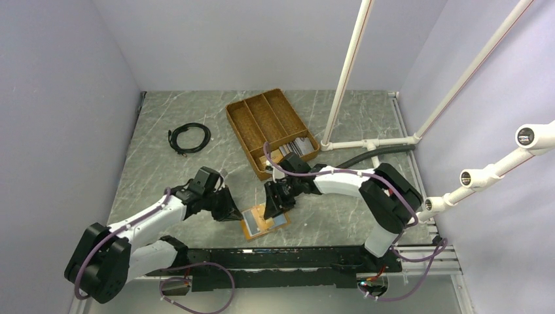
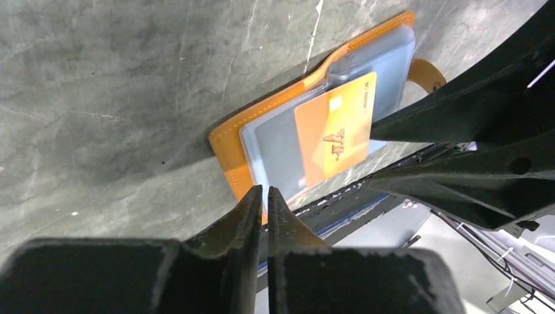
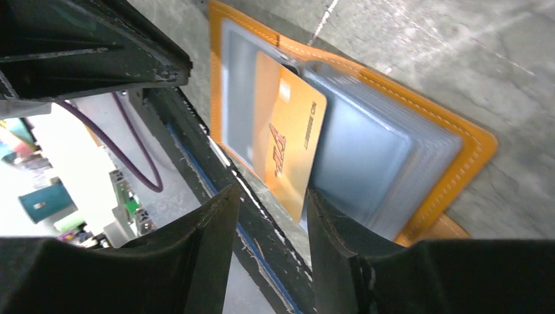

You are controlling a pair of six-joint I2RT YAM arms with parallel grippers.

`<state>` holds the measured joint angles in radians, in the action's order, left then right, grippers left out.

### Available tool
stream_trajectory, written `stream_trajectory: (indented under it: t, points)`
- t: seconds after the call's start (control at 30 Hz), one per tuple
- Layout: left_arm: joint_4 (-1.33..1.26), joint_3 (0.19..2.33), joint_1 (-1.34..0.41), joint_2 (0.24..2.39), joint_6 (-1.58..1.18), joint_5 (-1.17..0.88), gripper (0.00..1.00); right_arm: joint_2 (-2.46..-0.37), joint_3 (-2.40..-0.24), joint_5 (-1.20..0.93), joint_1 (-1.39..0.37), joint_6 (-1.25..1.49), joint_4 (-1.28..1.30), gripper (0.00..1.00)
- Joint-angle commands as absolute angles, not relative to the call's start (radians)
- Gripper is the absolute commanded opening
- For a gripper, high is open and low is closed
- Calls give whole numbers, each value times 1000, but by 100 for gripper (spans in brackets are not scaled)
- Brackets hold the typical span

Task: Put the credit cards into the card holder
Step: Insert the credit card into the card holder.

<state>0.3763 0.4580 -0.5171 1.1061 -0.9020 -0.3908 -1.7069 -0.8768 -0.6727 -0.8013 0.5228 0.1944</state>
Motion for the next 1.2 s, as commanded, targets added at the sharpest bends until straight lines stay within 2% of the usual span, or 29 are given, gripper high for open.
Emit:
stream_trajectory:
  t: [0.0, 0.1, 0.33, 0.63, 0.77, 0.97, 1.17]
  points:
    - [416, 454, -520, 1102, -889, -397, 8, -1663, -857, -514, -800, 455, 304, 46]
    - [331, 407, -520, 1157, -911, -439, 0, -1659, -871, -477, -819, 447, 325, 46]
    - [276, 392, -530, 1221, -917, -427, 0, -1730, -900, -506, -869, 470, 239, 36]
    - [213, 365, -572, 1253, -956, -412, 0, -1823, -1032, -484, -1015, 546, 196, 33]
    - [241, 374, -575, 1224, -954, -397, 0, -1832, -1040, -473, -1027, 559, 196, 31]
    - [414, 436, -575, 1117, -907, -323, 0, -1703, -1067, -242, -1009, 480, 386, 39]
    - [424, 486, -575, 1076, -886, -350, 2, -1677, -1032, -218, -1002, 491, 382, 46]
